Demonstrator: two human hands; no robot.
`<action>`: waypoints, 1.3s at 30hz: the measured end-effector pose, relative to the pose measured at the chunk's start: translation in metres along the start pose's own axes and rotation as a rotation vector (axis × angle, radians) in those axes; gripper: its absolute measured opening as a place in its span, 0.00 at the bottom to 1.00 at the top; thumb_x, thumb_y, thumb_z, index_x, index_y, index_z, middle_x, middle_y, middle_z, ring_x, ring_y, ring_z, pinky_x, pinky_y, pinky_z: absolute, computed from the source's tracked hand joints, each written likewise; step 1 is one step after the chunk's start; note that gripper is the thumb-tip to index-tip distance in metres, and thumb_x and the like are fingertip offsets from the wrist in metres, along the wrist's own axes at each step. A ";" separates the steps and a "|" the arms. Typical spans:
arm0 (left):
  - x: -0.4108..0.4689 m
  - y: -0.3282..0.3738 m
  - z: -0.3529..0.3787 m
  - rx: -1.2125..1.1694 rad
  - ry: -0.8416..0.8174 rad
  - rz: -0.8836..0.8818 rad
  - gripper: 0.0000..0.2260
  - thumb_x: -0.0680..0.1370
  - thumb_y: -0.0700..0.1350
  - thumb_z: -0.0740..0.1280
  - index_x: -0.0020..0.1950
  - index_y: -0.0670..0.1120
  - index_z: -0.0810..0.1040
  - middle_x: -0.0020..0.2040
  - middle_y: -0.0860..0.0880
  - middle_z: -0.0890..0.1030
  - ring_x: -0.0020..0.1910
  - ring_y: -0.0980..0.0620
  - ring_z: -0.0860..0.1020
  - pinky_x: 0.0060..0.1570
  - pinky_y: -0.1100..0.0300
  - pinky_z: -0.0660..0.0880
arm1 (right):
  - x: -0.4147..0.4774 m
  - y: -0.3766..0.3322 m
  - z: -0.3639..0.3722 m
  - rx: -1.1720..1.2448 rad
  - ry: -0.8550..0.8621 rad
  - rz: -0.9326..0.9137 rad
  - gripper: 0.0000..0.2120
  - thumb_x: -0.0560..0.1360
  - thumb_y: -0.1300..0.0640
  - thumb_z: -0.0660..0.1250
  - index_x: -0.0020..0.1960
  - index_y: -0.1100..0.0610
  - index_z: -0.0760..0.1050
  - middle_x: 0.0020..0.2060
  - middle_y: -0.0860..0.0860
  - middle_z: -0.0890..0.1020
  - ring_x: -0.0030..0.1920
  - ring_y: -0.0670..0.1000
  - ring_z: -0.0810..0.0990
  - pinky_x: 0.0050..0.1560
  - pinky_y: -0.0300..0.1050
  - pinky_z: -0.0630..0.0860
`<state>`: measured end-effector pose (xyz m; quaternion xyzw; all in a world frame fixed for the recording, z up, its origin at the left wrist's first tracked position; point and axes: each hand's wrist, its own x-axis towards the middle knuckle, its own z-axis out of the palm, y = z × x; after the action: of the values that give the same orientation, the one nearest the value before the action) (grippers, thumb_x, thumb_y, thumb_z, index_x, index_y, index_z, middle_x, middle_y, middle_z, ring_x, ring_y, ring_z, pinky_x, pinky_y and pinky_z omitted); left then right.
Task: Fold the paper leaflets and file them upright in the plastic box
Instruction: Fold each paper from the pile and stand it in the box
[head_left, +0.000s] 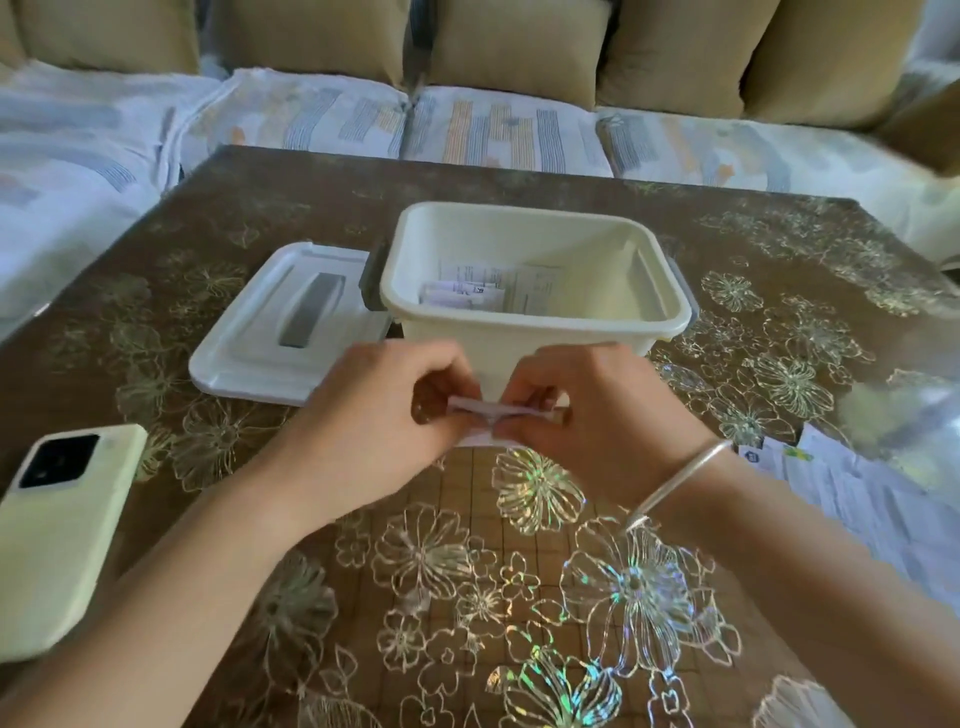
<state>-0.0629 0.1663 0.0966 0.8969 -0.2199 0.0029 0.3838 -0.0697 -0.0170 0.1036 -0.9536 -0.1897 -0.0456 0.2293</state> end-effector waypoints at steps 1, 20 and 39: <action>0.008 0.003 -0.008 -0.033 0.051 0.026 0.06 0.71 0.45 0.75 0.41 0.55 0.80 0.40 0.63 0.80 0.40 0.65 0.78 0.38 0.74 0.71 | 0.010 0.000 -0.011 0.044 0.037 -0.013 0.03 0.69 0.51 0.74 0.42 0.49 0.81 0.35 0.44 0.80 0.36 0.45 0.77 0.38 0.40 0.74; 0.106 -0.068 -0.017 0.054 0.516 -0.050 0.05 0.76 0.47 0.65 0.45 0.50 0.81 0.45 0.58 0.82 0.50 0.56 0.77 0.49 0.63 0.73 | 0.149 0.056 -0.010 -0.292 -0.164 0.038 0.01 0.73 0.49 0.68 0.44 0.45 0.78 0.41 0.43 0.82 0.44 0.47 0.78 0.39 0.40 0.71; 0.103 -0.071 -0.016 0.012 0.525 -0.013 0.03 0.77 0.43 0.68 0.45 0.50 0.81 0.45 0.58 0.81 0.51 0.54 0.78 0.50 0.53 0.76 | 0.155 0.050 0.009 -0.460 -0.155 -0.042 0.06 0.75 0.54 0.62 0.49 0.47 0.76 0.46 0.48 0.82 0.47 0.55 0.79 0.42 0.42 0.70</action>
<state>0.0612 0.1798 0.0771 0.8691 -0.1068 0.2342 0.4224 0.0930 -0.0013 0.1021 -0.9772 -0.2113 -0.0188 -0.0100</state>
